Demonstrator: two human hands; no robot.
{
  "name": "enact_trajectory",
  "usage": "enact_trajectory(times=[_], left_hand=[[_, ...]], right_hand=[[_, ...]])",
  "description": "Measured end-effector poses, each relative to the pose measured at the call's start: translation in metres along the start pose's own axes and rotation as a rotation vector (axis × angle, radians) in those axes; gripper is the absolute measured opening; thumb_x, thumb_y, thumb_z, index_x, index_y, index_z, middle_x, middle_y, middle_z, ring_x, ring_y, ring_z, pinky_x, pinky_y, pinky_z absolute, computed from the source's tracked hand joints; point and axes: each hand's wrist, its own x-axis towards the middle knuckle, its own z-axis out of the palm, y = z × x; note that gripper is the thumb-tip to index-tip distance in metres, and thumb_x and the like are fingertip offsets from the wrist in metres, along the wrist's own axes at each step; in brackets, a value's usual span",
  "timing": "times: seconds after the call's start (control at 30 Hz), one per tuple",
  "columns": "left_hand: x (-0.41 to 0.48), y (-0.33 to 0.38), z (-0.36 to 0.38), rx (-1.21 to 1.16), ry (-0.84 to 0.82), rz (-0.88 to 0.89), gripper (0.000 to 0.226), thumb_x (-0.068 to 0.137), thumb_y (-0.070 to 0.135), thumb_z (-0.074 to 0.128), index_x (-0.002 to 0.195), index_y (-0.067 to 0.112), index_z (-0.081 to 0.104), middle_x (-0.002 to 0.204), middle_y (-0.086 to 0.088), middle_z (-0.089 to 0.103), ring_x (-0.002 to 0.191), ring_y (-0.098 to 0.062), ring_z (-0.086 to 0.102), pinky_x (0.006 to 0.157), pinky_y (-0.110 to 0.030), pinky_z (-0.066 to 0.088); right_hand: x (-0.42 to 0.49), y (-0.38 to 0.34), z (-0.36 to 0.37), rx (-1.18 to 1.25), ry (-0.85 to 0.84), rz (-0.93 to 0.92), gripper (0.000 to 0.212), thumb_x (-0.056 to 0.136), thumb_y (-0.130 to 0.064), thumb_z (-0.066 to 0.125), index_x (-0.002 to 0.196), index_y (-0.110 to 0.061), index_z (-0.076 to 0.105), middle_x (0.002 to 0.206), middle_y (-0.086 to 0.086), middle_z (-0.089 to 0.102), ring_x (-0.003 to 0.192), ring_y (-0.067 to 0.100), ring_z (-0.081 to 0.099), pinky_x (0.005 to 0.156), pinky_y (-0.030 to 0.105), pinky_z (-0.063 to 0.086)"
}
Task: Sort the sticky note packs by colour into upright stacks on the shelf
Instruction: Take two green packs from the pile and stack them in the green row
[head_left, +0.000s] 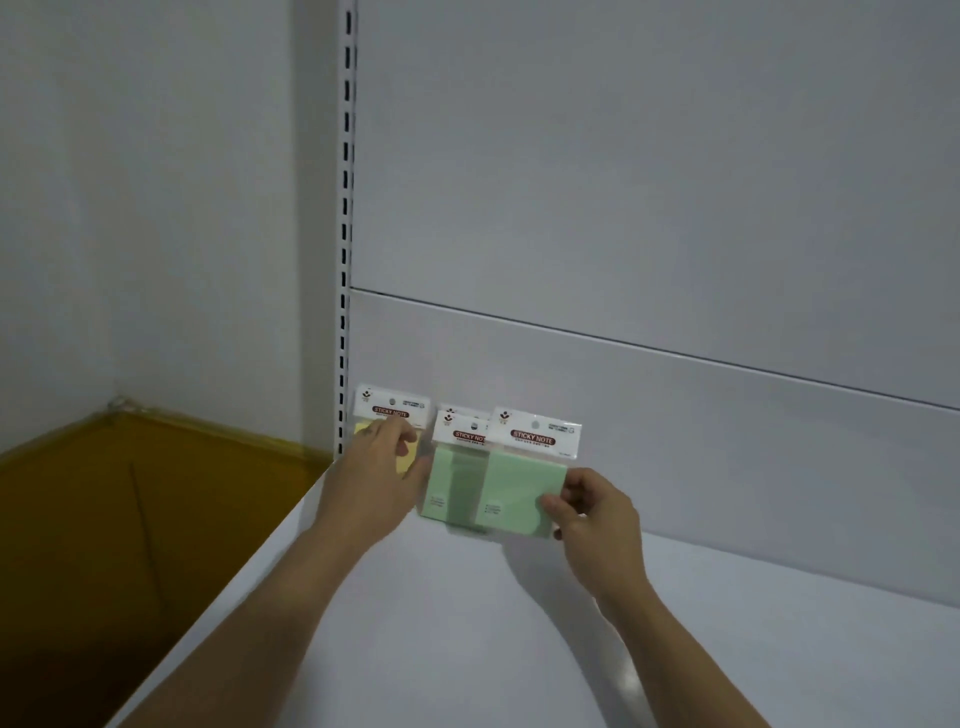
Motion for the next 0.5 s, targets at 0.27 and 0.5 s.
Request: enact_trajectory(times=[0.27, 0.5], left_hand=[[-0.027, -0.041, -0.028, 0.058, -0.177, -0.027, 0.025, 0.083, 0.032, 0.069, 0.103, 0.023, 0.057, 0.100, 0.008, 0.056, 0.099, -0.012, 0.053, 0.084, -0.036, 0.049], [-0.027, -0.039, -0.032, 0.161, -0.290, 0.058, 0.031, 0.085, 0.043, 0.063, 0.110, 0.028, 0.054, 0.103, 0.011, 0.054, 0.100, -0.009, 0.050, 0.086, -0.031, 0.045]], right_hand=[[0.001, -0.009, 0.052, -0.011, 0.092, 0.062, 0.018, 0.081, -0.008, 0.070, 0.094, -0.018, 0.063, 0.078, -0.005, 0.068, 0.075, 0.009, 0.063, 0.066, 0.018, 0.045], [-0.011, 0.000, 0.076, -0.098, 0.134, 0.047, 0.019, 0.082, -0.017, 0.069, 0.094, -0.025, 0.057, 0.085, -0.005, 0.061, 0.076, 0.007, 0.058, 0.066, 0.017, 0.041]])
